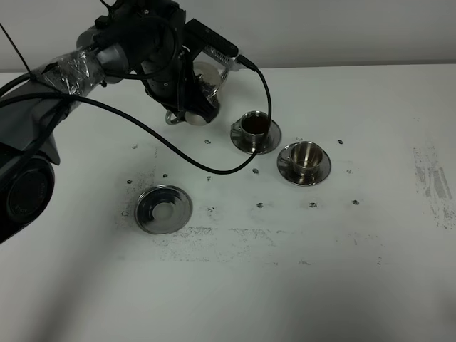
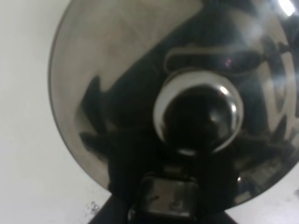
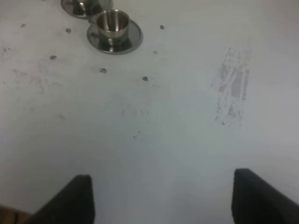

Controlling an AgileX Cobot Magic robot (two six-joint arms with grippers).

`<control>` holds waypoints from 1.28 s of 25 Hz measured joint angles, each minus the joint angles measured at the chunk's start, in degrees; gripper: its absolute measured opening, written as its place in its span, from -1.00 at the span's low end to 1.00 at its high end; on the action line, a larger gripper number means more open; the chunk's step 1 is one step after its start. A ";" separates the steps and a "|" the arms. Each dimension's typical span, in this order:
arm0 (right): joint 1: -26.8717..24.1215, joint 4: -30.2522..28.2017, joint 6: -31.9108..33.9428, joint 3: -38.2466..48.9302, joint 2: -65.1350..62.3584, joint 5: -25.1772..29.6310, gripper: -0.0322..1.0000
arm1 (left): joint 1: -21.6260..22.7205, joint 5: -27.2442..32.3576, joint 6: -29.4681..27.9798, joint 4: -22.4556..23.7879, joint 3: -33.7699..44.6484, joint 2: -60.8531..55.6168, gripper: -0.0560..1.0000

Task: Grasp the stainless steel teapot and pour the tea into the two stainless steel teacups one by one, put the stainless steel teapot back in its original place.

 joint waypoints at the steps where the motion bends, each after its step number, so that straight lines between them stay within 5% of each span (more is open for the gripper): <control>1: 0.00 -0.34 0.00 0.00 0.00 0.00 0.21 | 0.32 -0.42 0.00 0.05 0.76 0.00 -0.57; 19: 0.00 -0.34 0.00 0.00 0.00 0.00 0.21 | 1.40 -3.33 -0.21 0.06 4.22 1.52 -0.57; 32: 0.00 -0.34 0.00 0.00 0.00 0.00 0.21 | 1.06 2.74 0.34 0.07 4.22 -3.67 -0.57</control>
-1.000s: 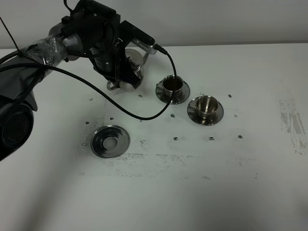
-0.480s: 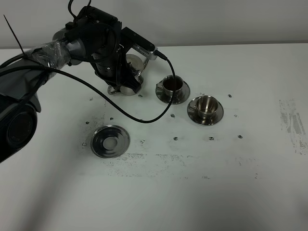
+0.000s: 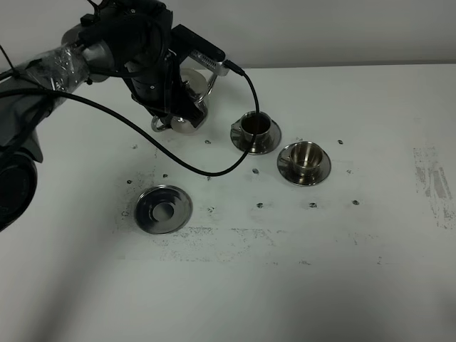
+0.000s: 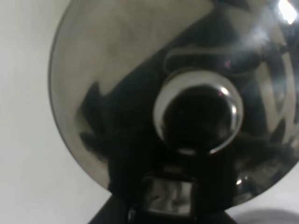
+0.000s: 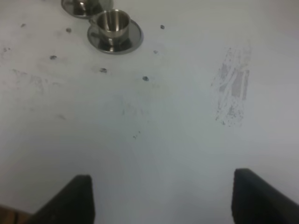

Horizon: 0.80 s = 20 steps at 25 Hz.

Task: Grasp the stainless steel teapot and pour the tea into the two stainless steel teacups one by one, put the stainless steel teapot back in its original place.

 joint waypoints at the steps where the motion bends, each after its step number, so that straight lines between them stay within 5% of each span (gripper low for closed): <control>1: 0.00 0.34 0.00 0.00 0.00 0.00 0.21 | -0.28 0.66 0.28 0.08 0.00 -0.67 -0.57; 11: 0.00 0.00 0.00 0.00 0.00 0.00 0.21 | -2.59 5.63 1.22 -0.25 0.00 -7.24 -0.57; 20: 0.00 0.34 0.00 0.00 0.00 0.00 0.21 | -11.72 6.82 1.22 -0.08 0.00 -7.77 -0.57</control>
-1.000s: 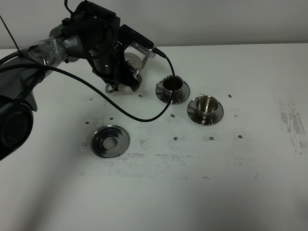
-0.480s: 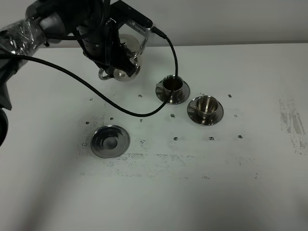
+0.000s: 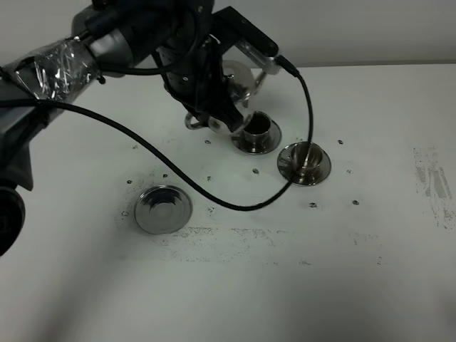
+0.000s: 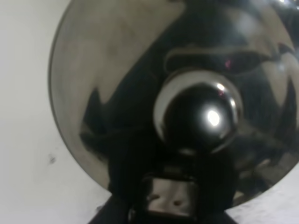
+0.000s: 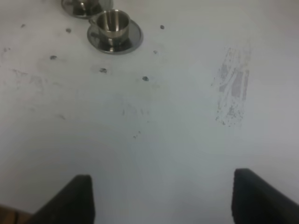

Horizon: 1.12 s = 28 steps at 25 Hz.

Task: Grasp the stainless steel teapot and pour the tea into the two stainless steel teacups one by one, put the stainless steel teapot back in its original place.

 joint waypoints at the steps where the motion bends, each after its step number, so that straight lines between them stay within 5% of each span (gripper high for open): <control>1: 0.00 -0.34 0.00 0.00 0.00 0.00 0.21 | -1.00 -0.54 0.00 0.00 0.00 0.00 -0.57; 11: 0.00 -0.34 0.00 0.00 0.00 0.00 0.21 | -5.06 -11.05 1.65 2.30 8.26 -0.12 -0.57; 18: 0.00 0.00 0.00 0.00 0.00 0.00 0.21 | -5.06 -13.07 5.30 6.69 9.87 -0.49 -0.57; 28: 0.00 0.00 0.00 0.00 0.00 0.00 0.21 | -5.06 -14.68 7.94 5.84 12.80 -6.06 -0.57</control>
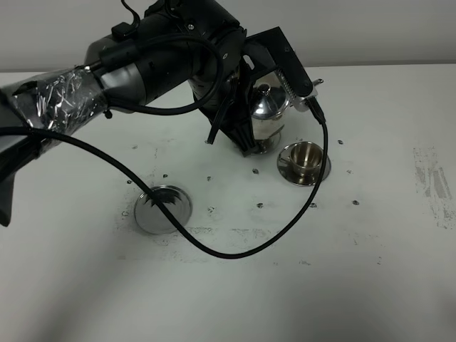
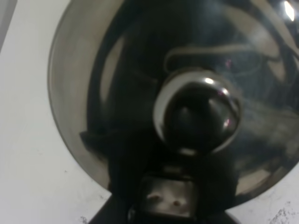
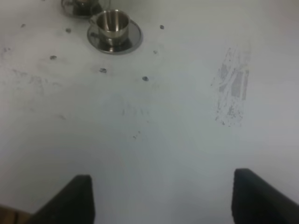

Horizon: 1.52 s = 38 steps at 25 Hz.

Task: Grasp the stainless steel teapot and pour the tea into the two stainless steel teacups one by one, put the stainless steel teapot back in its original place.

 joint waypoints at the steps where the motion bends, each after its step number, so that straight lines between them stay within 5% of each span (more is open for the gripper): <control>1: 0.00 -0.34 0.00 0.00 0.00 0.00 0.21 | 0.00 -0.87 0.00 0.00 1.60 -0.53 -0.57; 9: 0.00 -0.34 0.00 0.00 0.00 0.00 0.21 | 0.00 -5.44 1.65 1.04 9.29 -1.95 -0.57; 21: 0.00 -0.34 0.00 0.00 0.00 0.00 0.21 | 0.43 -7.67 16.73 2.79 9.37 -1.95 -0.57; 30: 0.00 0.00 0.00 0.00 0.00 0.00 0.21 | 0.47 -11.22 18.85 3.35 9.37 -1.17 -0.57; 38: 0.00 -0.34 0.00 0.00 0.00 0.00 0.21 | 0.47 -6.97 18.18 3.91 3.62 2.60 -0.57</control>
